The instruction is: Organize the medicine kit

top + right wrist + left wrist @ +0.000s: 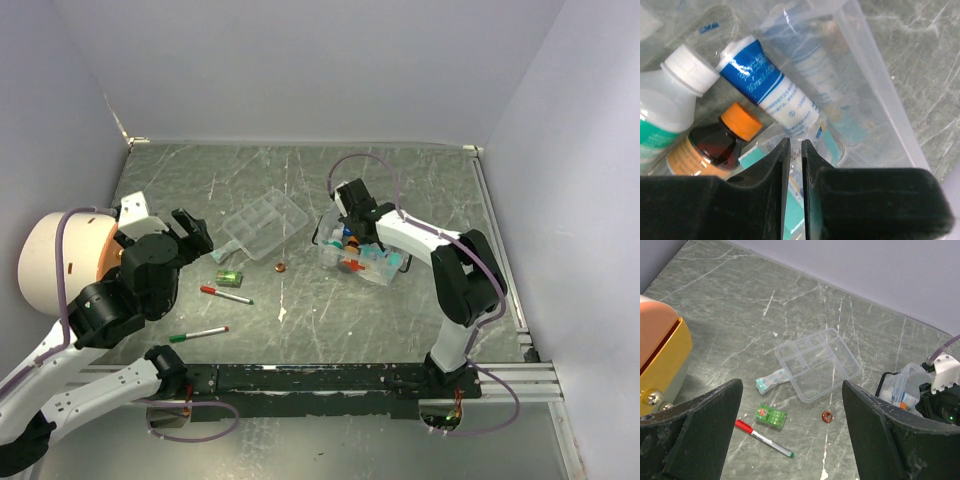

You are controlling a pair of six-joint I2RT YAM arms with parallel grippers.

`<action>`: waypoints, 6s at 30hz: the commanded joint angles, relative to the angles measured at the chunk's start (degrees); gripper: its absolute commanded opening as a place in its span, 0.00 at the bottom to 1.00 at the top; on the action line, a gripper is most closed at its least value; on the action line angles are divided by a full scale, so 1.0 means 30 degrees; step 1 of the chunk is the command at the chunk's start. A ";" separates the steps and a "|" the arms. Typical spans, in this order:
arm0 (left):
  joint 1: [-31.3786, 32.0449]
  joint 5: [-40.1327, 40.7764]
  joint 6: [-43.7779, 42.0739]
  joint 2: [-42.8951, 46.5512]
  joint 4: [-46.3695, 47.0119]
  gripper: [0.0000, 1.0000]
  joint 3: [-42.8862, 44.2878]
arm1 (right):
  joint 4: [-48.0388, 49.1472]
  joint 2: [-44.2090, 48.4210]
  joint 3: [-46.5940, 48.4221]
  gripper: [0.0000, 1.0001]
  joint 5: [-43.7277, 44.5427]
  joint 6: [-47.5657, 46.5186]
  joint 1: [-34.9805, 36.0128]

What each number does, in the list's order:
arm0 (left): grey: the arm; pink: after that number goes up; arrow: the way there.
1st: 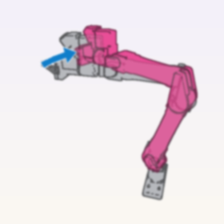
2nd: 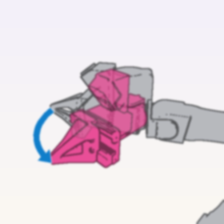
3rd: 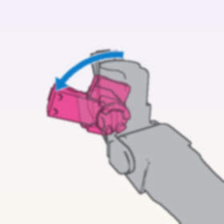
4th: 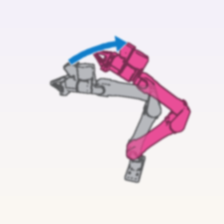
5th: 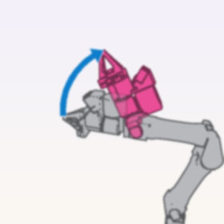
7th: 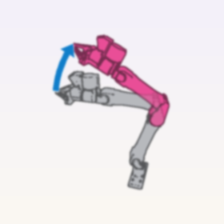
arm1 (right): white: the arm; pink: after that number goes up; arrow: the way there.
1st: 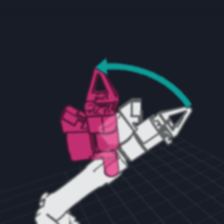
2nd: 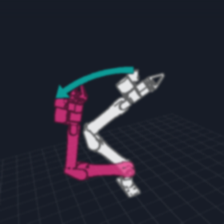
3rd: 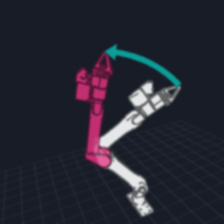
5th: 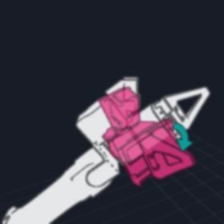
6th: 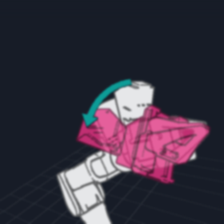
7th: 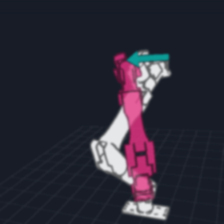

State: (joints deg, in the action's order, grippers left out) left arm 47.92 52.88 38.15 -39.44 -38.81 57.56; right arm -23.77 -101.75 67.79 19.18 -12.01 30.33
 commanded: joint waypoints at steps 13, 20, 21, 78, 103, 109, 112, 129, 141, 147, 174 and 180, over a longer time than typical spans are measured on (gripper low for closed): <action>-0.0101 -0.0017 -0.0039 0.0282 0.0248 0.91 -0.0085 | 0.2803 -0.0034 -0.0901 0.17 -0.0467 0.2328 -0.0178; -0.0073 -0.0081 -0.0120 0.0374 0.0254 0.91 -0.0072 | 0.2644 0.0023 -0.1026 0.21 0.0468 0.3178 -0.0210; -0.0099 -0.0039 -0.0138 0.0396 0.0229 0.91 -0.0084 | 0.2561 0.0190 -0.1048 0.21 0.0529 0.3318 -0.0218; -0.0097 0.0046 -0.0339 -0.0218 0.0281 0.91 0.0010 | -0.6183 0.0004 0.1209 0.46 -0.3547 0.0468 -0.1144; -0.0422 -0.0300 -0.0299 -0.0065 0.0446 0.91 -0.0085 | -0.4536 -0.0086 0.1932 0.00 0.1318 0.1616 -0.1067; -0.0476 -0.0380 -0.0317 -0.0057 0.0484 0.91 -0.0114 | -0.5466 0.1068 0.2302 0.00 0.1240 0.2141 -0.0821; -0.0498 -0.0474 -0.0325 -0.0053 0.0535 0.91 -0.0111 | -0.6319 0.1760 0.2648 0.00 0.0741 0.2561 -0.0792; -0.0641 -0.0820 -0.0301 -0.0179 0.0660 0.91 -0.0166 | -1.0069 0.3207 0.2958 0.00 0.2389 0.4353 0.1018; -0.0650 -0.0836 -0.0289 -0.0202 0.0689 0.91 -0.0169 | -1.1676 0.3415 0.3738 0.00 0.2371 0.4110 0.2134; -0.0652 -0.0870 -0.0321 -0.0263 0.0740 0.91 -0.0173 | -1.2320 0.3713 0.3260 0.00 0.1803 0.3783 0.3022; -0.1002 -0.1424 -0.0470 -0.0461 0.0996 0.91 -0.0162 | -0.9157 0.2174 0.5216 0.00 -0.4323 1.0255 -0.0589; -0.0991 -0.1546 -0.0441 -0.0246 0.1036 0.91 -0.0171 | -1.0087 0.1629 0.6382 0.00 -0.7792 1.1928 -0.1697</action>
State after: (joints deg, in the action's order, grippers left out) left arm 45.41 49.21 37.67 -40.99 -37.54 57.28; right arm -52.71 -96.12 83.66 5.74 17.85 27.14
